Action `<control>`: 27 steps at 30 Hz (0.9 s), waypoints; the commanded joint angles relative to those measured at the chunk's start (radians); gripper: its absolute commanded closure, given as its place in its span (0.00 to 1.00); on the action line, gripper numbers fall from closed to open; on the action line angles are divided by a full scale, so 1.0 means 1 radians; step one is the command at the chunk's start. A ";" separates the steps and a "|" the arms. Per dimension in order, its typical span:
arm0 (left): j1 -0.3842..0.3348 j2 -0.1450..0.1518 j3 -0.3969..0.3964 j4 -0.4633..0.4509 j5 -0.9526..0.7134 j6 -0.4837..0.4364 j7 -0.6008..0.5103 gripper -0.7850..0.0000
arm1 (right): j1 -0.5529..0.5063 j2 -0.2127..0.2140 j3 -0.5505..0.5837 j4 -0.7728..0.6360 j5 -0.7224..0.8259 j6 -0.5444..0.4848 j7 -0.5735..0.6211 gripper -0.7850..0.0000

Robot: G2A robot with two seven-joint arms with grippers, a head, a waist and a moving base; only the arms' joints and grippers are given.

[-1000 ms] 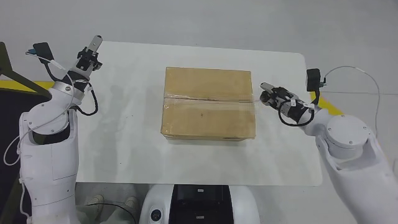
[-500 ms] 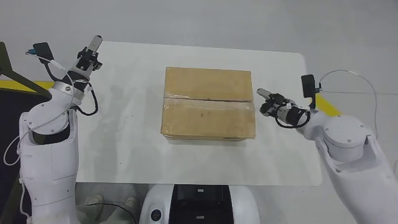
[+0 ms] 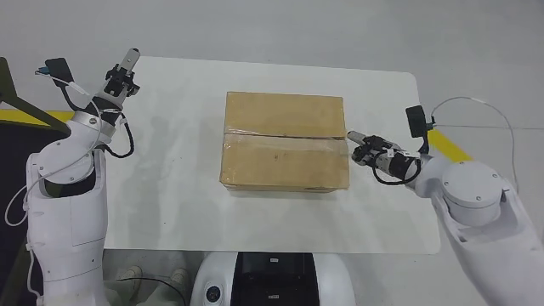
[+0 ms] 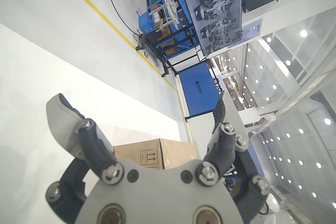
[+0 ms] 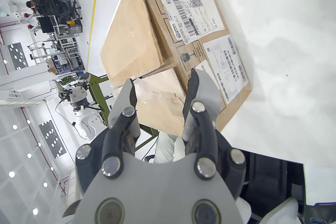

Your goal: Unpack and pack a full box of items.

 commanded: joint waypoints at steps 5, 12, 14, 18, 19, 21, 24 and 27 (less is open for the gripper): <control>0.000 0.000 0.000 0.000 0.000 0.000 0.000 0.00 | -0.006 0.002 0.006 0.004 0.011 -0.013 0.012 0.09; 0.000 0.000 0.000 0.000 0.000 0.000 0.000 0.00 | -0.006 0.006 -0.002 0.001 -0.006 -0.022 0.037 0.08; 0.000 0.000 0.000 0.000 0.000 0.000 0.000 0.00 | 0.002 0.007 -0.011 0.004 -0.020 -0.021 0.047 0.15; 0.000 0.000 0.000 0.000 0.000 0.000 0.000 0.00 | 0.016 0.008 -0.023 0.017 -0.030 -0.015 0.052 0.53; 0.000 0.000 0.000 0.000 0.000 0.000 0.000 0.00 | 0.019 0.008 -0.025 0.019 -0.031 -0.014 0.054 0.58; 0.000 0.000 0.000 0.000 0.000 0.000 0.000 0.00 | 0.023 0.009 -0.028 0.022 -0.035 -0.009 0.057 0.64; 0.000 0.000 0.000 0.000 0.000 0.000 0.000 0.00 | 0.029 0.009 -0.033 0.021 -0.042 -0.003 0.058 0.65; 0.000 0.000 0.000 0.000 0.000 0.000 0.000 0.00 | 0.032 0.010 -0.035 0.020 -0.048 0.005 0.058 0.62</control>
